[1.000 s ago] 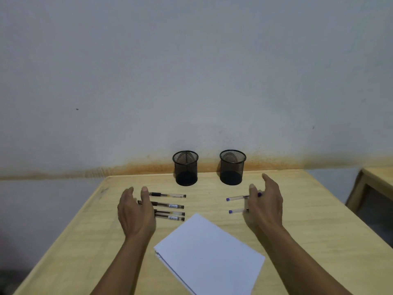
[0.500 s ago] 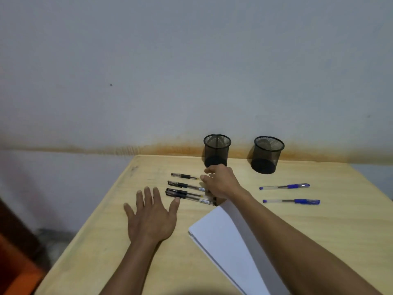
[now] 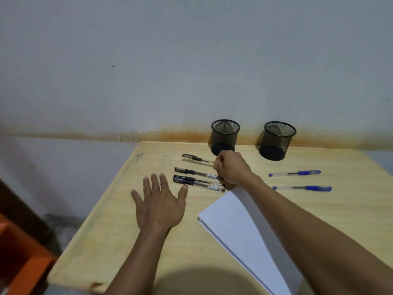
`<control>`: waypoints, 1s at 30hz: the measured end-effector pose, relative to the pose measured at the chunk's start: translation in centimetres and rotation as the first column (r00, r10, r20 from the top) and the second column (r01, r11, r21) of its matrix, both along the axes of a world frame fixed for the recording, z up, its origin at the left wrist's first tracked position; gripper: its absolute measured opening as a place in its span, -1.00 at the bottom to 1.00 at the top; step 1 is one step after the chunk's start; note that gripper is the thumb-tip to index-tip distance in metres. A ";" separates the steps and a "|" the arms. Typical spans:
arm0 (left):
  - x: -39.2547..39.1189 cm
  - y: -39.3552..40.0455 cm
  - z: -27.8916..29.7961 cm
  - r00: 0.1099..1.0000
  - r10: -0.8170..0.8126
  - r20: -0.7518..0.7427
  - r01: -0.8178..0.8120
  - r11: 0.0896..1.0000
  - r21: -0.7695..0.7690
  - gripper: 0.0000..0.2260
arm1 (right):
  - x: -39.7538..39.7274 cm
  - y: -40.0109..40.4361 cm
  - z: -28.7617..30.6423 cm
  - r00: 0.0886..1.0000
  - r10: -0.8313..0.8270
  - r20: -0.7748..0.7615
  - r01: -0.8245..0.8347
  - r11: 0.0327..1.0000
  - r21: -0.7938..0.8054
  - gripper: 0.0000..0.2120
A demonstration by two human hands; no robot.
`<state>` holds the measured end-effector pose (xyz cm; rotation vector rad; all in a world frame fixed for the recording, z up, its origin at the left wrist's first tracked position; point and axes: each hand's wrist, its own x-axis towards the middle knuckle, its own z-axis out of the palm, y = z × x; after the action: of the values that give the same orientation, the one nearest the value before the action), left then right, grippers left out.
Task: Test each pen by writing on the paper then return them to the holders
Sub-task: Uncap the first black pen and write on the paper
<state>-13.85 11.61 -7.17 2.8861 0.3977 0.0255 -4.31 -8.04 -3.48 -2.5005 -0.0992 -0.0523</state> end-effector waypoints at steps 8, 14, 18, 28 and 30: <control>-0.6 -1.9 2.1 0.788 0.046 0.614 0.170 0.942 -0.289 -0.50 | -5.8 -5.7 3.1 0.993 -0.011 0.120 -0.046 0.885 0.462 -0.92; -1.0 -7.6 4.8 0.636 -0.288 0.716 0.605 0.762 -0.231 -0.72 | -9.7 -9.8 4.0 0.994 -0.078 0.073 -0.007 0.633 0.774 -0.93; -1.3 -10.1 4.9 0.597 -0.333 0.730 0.680 0.693 -0.240 -0.76 | -10.3 -11.6 4.1 0.977 -0.204 0.054 0.016 0.328 0.945 -0.82; -2.2 -12.0 6.4 0.730 -0.327 0.600 0.619 0.689 -0.378 -0.89 | -11.6 -8.6 2.5 0.999 -0.048 0.024 0.005 0.528 0.849 -0.93; -2.1 -11.4 6.9 0.735 -0.318 0.599 0.612 0.691 -0.384 -0.93 | -11.2 -8.7 2.7 0.999 -0.014 0.044 -0.031 0.495 0.868 -0.94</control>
<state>-15.99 0.23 -0.31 2.1776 -0.4128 0.4657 -15.53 -16.72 -0.81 -1.4470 -0.0750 -0.1226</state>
